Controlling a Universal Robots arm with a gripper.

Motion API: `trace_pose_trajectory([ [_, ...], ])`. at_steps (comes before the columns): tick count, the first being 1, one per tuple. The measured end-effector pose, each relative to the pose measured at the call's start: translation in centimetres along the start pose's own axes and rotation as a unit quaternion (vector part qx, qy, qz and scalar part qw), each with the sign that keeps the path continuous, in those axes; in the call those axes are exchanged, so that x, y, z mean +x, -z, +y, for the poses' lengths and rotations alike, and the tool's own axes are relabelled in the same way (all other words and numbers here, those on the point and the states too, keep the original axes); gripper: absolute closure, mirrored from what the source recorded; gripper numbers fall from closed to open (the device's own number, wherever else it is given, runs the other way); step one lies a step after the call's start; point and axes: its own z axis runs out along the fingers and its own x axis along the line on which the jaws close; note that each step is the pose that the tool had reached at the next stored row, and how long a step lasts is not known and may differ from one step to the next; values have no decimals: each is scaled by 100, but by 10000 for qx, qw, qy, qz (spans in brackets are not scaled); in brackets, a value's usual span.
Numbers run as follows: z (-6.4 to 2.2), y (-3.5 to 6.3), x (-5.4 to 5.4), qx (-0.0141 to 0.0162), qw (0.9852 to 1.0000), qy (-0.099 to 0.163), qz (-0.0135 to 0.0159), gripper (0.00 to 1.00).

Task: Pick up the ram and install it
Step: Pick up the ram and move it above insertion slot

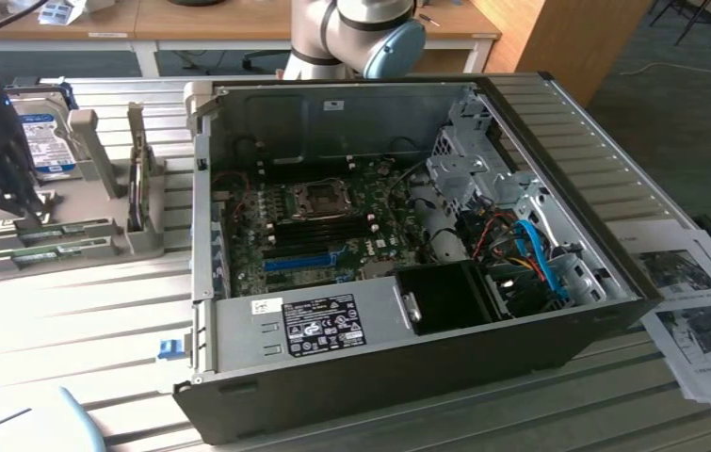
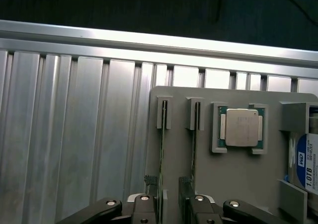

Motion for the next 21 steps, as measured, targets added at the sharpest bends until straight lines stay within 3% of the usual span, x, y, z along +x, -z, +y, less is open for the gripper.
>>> trace_pose_trajectory([
  [21, -5, -154, 2, 0, 10000, 0, 0, 69],
])
